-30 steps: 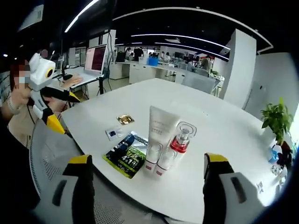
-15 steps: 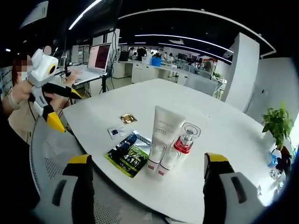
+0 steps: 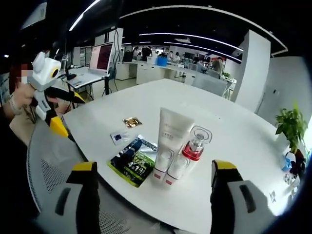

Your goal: Arrange the skincare products in the storage area until every visible bottle or jar stands upright without overlapping.

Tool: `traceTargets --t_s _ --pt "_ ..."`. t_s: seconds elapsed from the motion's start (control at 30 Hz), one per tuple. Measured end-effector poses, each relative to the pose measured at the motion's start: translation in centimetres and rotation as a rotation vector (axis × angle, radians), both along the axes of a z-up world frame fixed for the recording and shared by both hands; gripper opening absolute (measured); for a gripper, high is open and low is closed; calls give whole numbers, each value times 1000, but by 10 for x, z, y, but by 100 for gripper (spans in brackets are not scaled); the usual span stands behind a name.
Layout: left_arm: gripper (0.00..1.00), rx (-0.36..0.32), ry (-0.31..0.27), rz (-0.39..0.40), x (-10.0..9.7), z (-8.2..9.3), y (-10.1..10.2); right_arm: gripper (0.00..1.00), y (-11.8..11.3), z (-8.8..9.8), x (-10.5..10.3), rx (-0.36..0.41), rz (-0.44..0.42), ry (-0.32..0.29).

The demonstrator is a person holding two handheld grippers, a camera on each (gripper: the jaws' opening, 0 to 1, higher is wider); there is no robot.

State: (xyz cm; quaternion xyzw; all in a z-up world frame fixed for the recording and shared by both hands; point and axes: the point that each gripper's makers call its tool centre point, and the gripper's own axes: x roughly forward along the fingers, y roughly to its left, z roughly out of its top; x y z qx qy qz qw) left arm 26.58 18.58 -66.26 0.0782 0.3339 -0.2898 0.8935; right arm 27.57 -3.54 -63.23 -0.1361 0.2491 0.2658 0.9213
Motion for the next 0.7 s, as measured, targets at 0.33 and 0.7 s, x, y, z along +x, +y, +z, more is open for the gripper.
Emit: traceTargets --t_s 0.33,0.7 --pt "97 -12 31 7 15 -12 -2 67 5 7 2 19 32 -11" --pt "85 -4 113 7 35 -41 -11 48 -2 12 11 47 21 -13"
